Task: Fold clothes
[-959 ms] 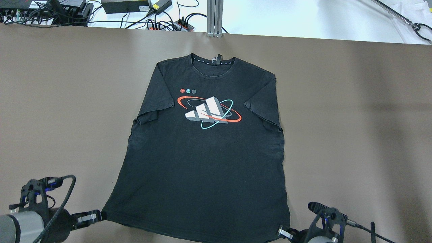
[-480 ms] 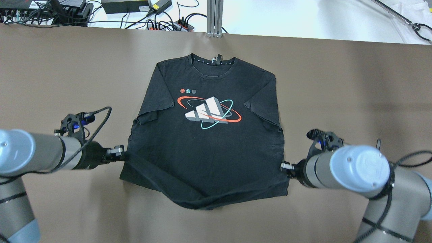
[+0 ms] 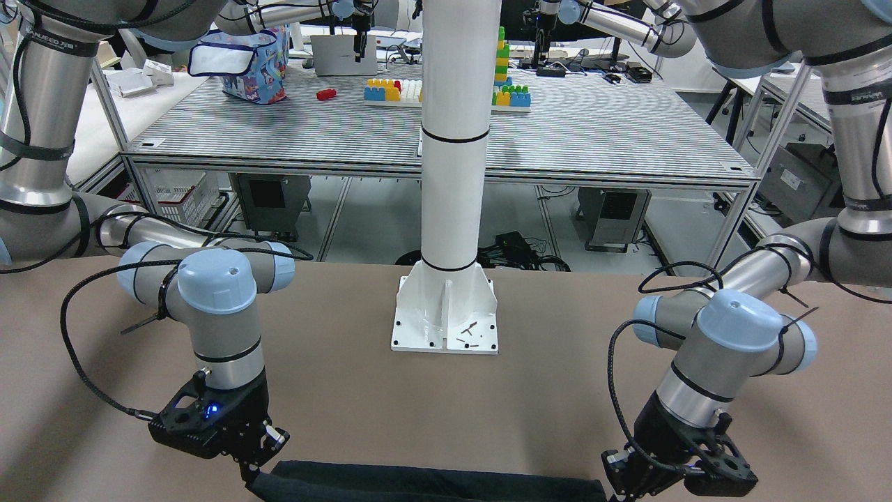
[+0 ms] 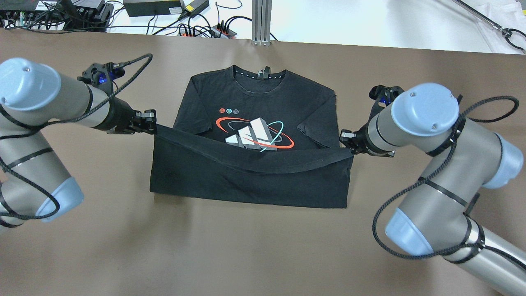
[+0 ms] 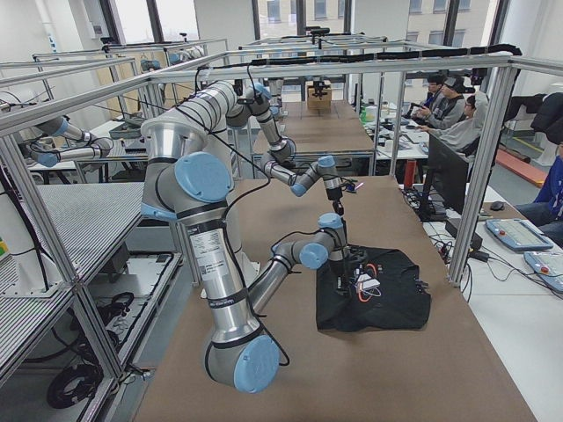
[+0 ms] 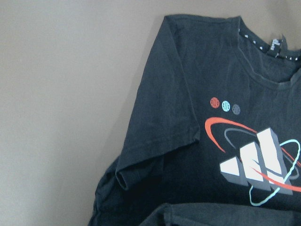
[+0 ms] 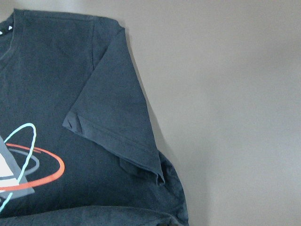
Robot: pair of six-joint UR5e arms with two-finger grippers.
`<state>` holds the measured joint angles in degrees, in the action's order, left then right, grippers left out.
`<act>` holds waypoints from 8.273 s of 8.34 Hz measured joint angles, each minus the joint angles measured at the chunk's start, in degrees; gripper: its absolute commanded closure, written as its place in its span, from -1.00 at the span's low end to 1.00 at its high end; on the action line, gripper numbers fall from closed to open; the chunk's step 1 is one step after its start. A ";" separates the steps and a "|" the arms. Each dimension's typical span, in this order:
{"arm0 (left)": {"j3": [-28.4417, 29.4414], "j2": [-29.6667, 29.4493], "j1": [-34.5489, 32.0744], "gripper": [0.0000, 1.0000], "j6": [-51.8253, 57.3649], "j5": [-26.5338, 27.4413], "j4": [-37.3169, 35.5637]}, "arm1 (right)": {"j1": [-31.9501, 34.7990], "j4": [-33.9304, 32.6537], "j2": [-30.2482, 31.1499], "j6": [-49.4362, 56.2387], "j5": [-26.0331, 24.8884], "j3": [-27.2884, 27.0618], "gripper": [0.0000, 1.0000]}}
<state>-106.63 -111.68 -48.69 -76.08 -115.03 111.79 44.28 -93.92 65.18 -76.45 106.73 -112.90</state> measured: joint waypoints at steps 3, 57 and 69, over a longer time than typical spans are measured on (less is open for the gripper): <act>2.96 -2.52 -6.69 1.00 6.28 -4.24 -4.25 | 5.76 -0.38 -5.59 6.18 0.14 7.75 1.00; 45.74 -26.48 -8.10 -0.57 4.14 1.08 15.06 | -31.81 8.20 15.72 -36.38 -2.13 -10.07 -0.90; 12.79 2.02 15.27 1.00 -13.46 16.81 16.69 | -24.92 8.49 12.29 -34.97 -14.62 -7.85 -0.90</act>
<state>-93.84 -109.66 -33.42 -89.54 -98.22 128.48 19.36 -85.43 77.47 -111.42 92.10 -120.76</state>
